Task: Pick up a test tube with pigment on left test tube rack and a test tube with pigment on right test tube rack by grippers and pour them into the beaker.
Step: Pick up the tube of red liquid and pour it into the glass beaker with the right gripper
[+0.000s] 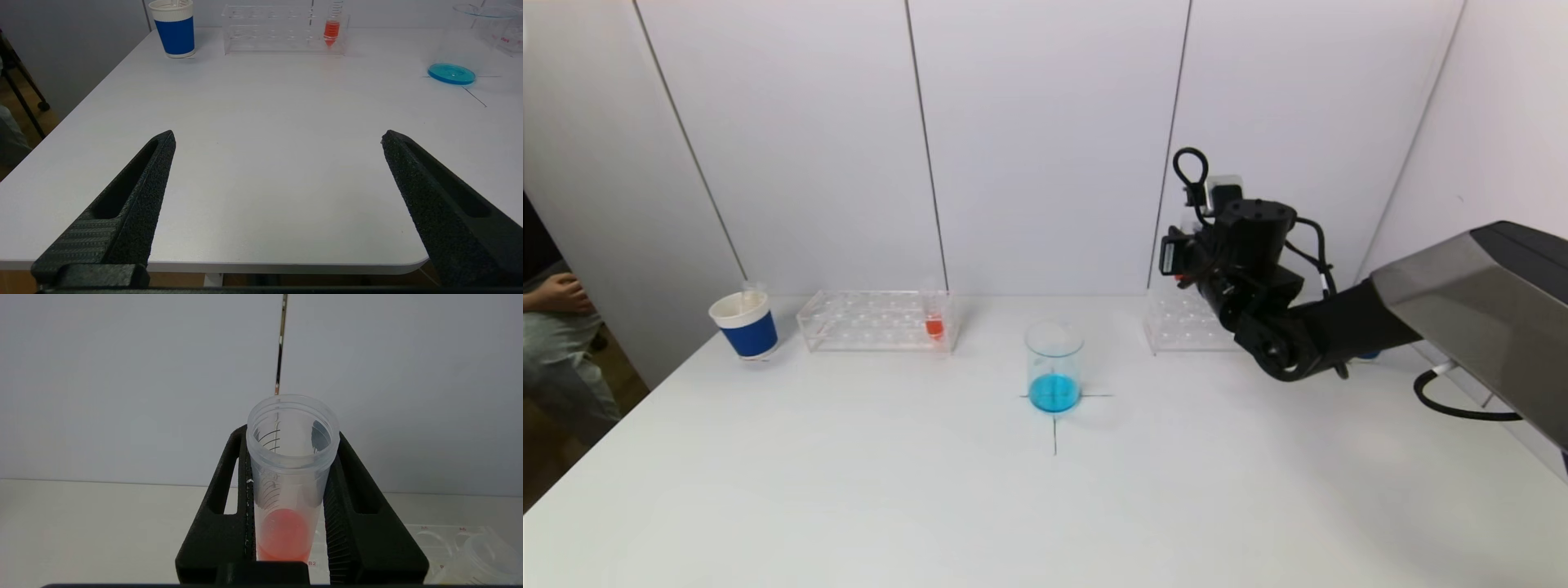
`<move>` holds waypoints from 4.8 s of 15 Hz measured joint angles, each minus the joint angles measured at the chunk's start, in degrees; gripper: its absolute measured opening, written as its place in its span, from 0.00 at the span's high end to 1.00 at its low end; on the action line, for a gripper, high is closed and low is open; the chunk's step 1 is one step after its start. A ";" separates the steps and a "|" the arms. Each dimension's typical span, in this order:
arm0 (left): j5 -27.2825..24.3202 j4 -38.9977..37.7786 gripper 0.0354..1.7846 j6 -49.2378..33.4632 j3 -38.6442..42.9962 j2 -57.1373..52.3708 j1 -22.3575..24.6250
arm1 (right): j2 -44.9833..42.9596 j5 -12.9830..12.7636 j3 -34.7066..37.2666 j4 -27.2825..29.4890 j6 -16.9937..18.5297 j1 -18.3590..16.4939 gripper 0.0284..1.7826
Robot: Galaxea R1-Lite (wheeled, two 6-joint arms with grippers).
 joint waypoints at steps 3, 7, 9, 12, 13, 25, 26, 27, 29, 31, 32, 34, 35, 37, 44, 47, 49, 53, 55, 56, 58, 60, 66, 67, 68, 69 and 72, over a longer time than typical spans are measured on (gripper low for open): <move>-0.02 -0.02 0.01 0.00 0.00 0.00 0.00 | -3.34 1.54 -4.41 7.97 -0.07 0.04 0.71; 0.00 -0.02 0.01 0.00 0.02 0.02 0.00 | -6.73 4.50 -8.61 17.74 -0.02 0.91 0.71; 0.00 -0.02 0.01 0.00 0.02 0.02 0.00 | -8.36 7.88 -9.12 20.89 -0.11 1.60 0.71; 0.00 -0.02 0.01 0.02 0.02 0.02 0.00 | -10.57 14.58 -9.70 26.22 -0.66 1.93 0.71; 0.00 -0.02 0.01 0.02 0.02 0.02 0.00 | -11.08 16.40 -9.75 26.97 -1.16 2.27 0.71; 0.00 -0.02 0.01 0.00 0.02 0.02 0.00 | -11.39 37.74 -7.23 26.94 -22.32 2.43 0.71; 0.00 -0.02 0.01 0.02 0.02 0.02 0.00 | -11.08 40.48 -7.22 26.94 -24.64 1.85 0.71; 0.00 -0.02 0.01 0.00 0.02 0.02 0.00 | -10.70 42.33 -7.30 26.90 -27.33 1.33 0.71; 0.00 -0.02 0.01 0.00 0.02 0.02 0.00 | -9.87 44.06 -7.47 26.77 -32.31 0.77 0.71; 0.00 -0.02 0.01 0.00 0.02 0.02 0.00 | -9.22 46.82 -7.78 26.72 -35.78 0.26 0.71; 0.00 -0.02 0.01 0.00 0.02 0.02 0.00 | -8.96 47.73 -7.89 26.75 -37.73 -0.05 0.71; 0.00 -0.02 0.01 0.00 0.02 0.02 0.00 | -8.28 48.88 -8.46 26.77 -41.95 -0.27 0.71; -0.02 -0.02 0.01 0.00 0.02 0.02 0.00 | -7.97 49.30 -8.66 26.75 -43.28 -0.30 0.71; 0.00 -0.02 0.01 0.02 0.02 0.02 0.00 | -7.50 50.32 -8.79 26.55 -46.82 -0.41 0.71; 0.00 -0.02 0.01 0.00 0.02 0.02 0.00 | -6.21 52.52 -6.07 18.31 -52.07 2.73 0.71; 0.00 -0.02 0.01 0.02 0.02 0.02 0.00 | -5.08 53.04 -4.55 13.79 -54.05 4.35 0.71; 0.00 -0.02 0.01 0.00 0.02 0.02 0.00 | -3.86 54.74 -3.52 10.26 -56.47 4.83 0.71; 0.00 -0.02 0.01 0.00 0.02 0.02 0.00 | -1.94 56.33 -2.34 7.58 -61.90 5.02 0.71; -0.02 -0.02 0.01 0.02 0.02 0.02 0.00 | -1.33 56.74 -2.12 7.62 -63.96 4.96 0.71; 0.00 -0.02 0.01 0.00 0.02 0.02 0.00 | -1.13 56.86 -2.01 7.69 -64.96 4.96 0.71; -0.02 -0.02 0.01 0.00 0.02 0.02 0.00 | -0.83 57.05 -1.93 8.02 -67.08 4.91 0.71; 0.00 -0.02 0.01 -0.02 0.02 0.02 0.00 | -0.45 56.97 -1.88 7.86 -69.77 4.91 0.71; 0.00 -0.02 0.01 0.00 0.02 0.02 0.00 | 1.46 56.10 -1.77 6.55 -74.31 4.25 0.71; 0.00 -0.02 0.01 0.00 0.02 0.02 0.00 | 1.90 56.05 -1.88 6.49 -74.84 4.11 0.71; 0.00 -0.02 0.01 0.00 0.02 0.02 0.00 | 2.30 55.89 -2.01 6.53 -75.30 3.95 0.71; 0.00 -0.02 0.01 0.00 0.02 0.02 0.00 | 2.65 55.15 -2.21 6.53 -76.04 3.80 0.71; 0.00 -0.02 0.01 0.02 0.02 0.02 0.00 | 3.24 53.98 -2.51 6.75 -77.75 3.72 0.71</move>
